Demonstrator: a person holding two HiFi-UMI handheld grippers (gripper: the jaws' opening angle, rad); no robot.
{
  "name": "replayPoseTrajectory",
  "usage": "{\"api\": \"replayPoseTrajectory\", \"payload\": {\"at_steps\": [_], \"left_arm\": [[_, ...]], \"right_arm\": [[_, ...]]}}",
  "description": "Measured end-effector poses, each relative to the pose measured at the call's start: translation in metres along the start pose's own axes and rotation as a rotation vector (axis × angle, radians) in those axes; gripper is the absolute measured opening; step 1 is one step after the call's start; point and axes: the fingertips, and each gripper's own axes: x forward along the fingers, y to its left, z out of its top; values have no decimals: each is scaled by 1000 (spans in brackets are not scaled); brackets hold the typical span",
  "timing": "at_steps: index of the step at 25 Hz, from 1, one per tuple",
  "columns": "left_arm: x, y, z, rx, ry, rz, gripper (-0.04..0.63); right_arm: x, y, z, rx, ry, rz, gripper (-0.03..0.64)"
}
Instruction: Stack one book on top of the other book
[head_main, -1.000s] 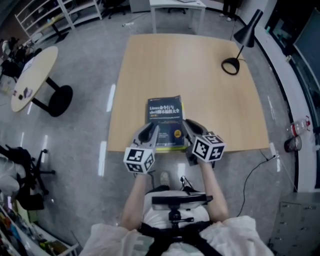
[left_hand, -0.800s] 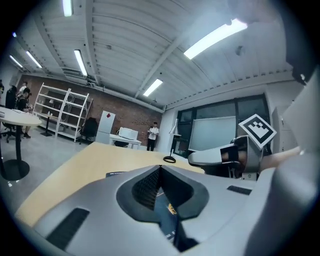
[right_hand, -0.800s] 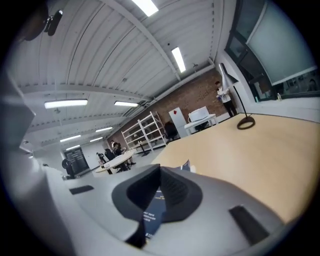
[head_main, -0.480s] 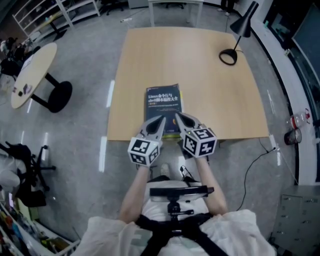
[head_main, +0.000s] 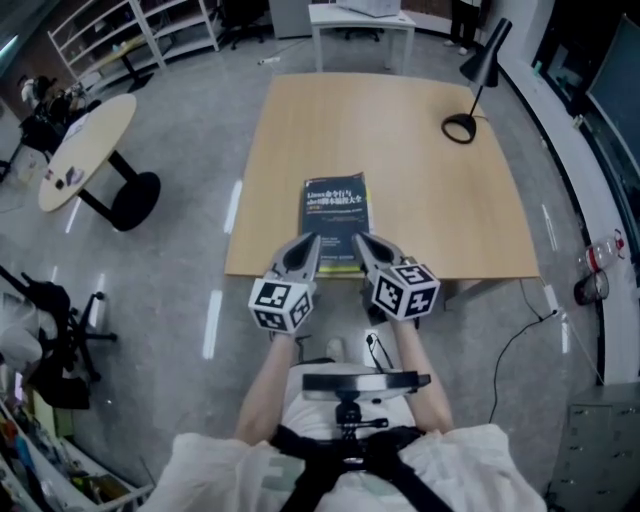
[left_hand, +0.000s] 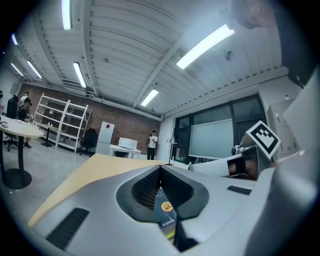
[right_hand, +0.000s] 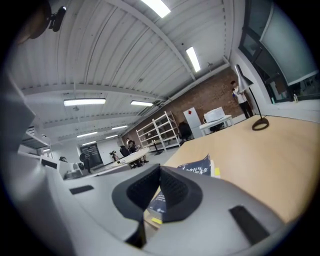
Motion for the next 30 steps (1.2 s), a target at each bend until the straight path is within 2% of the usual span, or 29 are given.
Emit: {"api": "replayPoseTrajectory", "payload": {"at_steps": [6,9,12,16,19,23,30], "left_arm": [[-39,-78,-2,32,-46,-18,9],[-80,-126,-9,26,-77,8,9],[-121,-178,-19,22,-97,-3,9],[-161,-230,-28,27,-93,-2,9],[-186,-265,-23,34,-112,-4,9],[-217,-299,-13,38,-134,-19,9],[-262,-325,1,56,-156,-21,9]], "right_arm": [[-96,6,-17,4,-36,-20,2],[-163,19,-41,25,-48,-22,2],[-228,33,-65,33,-54,-28,2],[-296,55,-88,16,-32,-11,2],[-335,70,-91,-45,-26,-6,2],[-371,80,-79,-92,-66,-28,2],[-424,105,-75,-76,-123,-66,2]]}}
